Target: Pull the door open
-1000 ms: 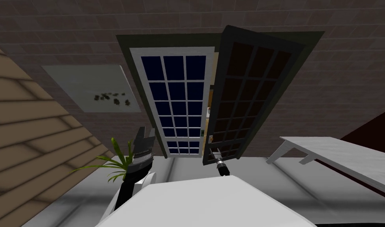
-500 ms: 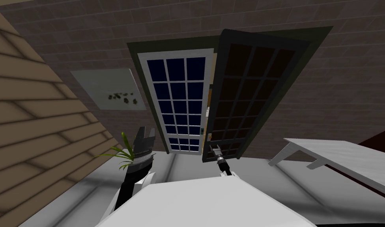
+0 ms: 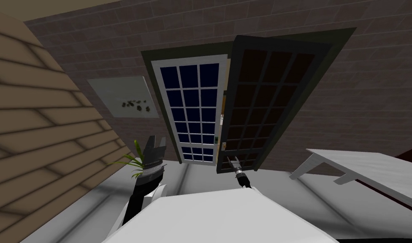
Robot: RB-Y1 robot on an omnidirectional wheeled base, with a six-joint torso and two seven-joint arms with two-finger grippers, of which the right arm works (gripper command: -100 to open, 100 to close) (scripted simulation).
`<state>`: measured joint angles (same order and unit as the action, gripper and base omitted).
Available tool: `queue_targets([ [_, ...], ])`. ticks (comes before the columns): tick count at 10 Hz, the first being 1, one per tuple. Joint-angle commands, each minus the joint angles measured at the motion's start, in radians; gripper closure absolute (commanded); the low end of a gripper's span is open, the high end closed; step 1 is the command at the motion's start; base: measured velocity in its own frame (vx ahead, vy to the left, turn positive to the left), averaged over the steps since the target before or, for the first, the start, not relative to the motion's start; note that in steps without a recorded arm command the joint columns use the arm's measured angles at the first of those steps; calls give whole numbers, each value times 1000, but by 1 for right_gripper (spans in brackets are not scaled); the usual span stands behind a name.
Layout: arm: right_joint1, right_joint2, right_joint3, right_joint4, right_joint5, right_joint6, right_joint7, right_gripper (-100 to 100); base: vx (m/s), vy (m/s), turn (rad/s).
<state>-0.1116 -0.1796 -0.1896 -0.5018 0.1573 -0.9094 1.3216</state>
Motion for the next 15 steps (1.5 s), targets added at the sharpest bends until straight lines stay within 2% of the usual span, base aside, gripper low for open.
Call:
queue_targets([
  [1,28,-19,-10,-17,-8,8,-18,-100,45,25,80],
  [3,28,-19,-10,9,-8,8,-18,-100,32,6,11],
  [5,28,-19,-10,-17,-8,8,-18,-100,3,-1,-2],
  [6,38,-46,-24,-6,-20,-3,-35,-100,122,32,201],
  [8,38,-46,-24,-6,-20,-3,-35,-100,122,11,33],
  [9,32,-56,-29,-6,-25,-8,-43,-100,139,45,109],
  [12,12,-62,-31,-13,-29,-12,-48,-100,206,36,97],
  [13,8,-63,-32,7,-29,-19,-46,-100,89,3,21],
  [14,8,-63,-32,7,-29,-19,-46,100,-9,2,-17],
  [15,8,-63,-32,7,-29,-19,-46,100,-32,8,28],
])
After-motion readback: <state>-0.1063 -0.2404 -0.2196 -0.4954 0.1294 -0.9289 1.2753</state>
